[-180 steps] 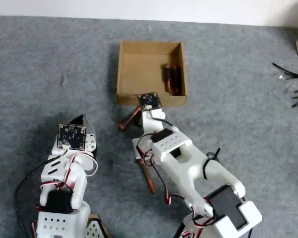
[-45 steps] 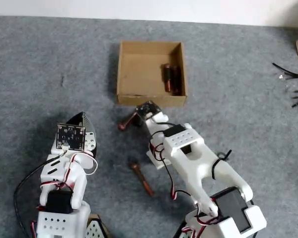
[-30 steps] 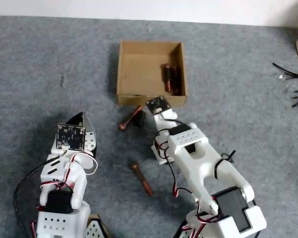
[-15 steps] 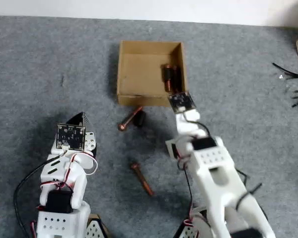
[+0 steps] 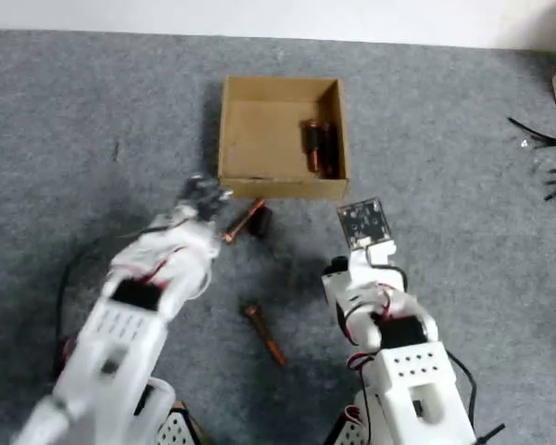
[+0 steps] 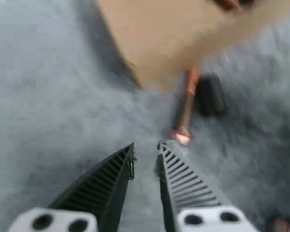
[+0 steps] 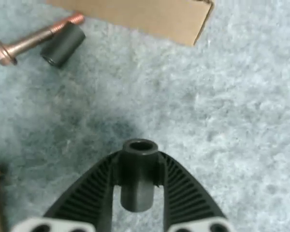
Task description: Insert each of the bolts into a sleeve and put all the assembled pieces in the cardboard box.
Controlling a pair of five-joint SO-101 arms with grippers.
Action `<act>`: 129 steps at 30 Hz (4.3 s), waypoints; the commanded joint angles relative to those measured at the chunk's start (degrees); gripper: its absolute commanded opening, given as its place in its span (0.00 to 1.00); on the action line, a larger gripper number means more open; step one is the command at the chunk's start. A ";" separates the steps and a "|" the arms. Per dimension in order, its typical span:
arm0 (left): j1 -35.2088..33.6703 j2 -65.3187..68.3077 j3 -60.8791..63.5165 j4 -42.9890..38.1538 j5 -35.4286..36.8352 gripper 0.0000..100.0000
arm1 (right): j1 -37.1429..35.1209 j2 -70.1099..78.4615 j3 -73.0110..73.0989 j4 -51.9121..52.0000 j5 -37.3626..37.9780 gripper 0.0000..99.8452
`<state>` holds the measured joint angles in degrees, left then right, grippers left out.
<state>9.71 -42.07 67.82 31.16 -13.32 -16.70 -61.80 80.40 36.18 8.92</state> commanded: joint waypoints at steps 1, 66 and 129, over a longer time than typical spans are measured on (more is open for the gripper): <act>5.76 10.59 -6.20 0.79 -3.87 0.10 | 0.84 -2.42 0.04 -1.89 0.79 0.00; 21.67 12.62 -9.63 32.18 71.74 0.10 | 3.12 -2.33 2.33 -8.40 2.81 0.00; 21.67 12.26 2.86 23.38 71.91 0.18 | 3.03 -2.33 2.42 -8.48 3.16 0.00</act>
<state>31.60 -30.29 69.32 58.77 57.98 -14.33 -63.21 83.30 29.32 11.47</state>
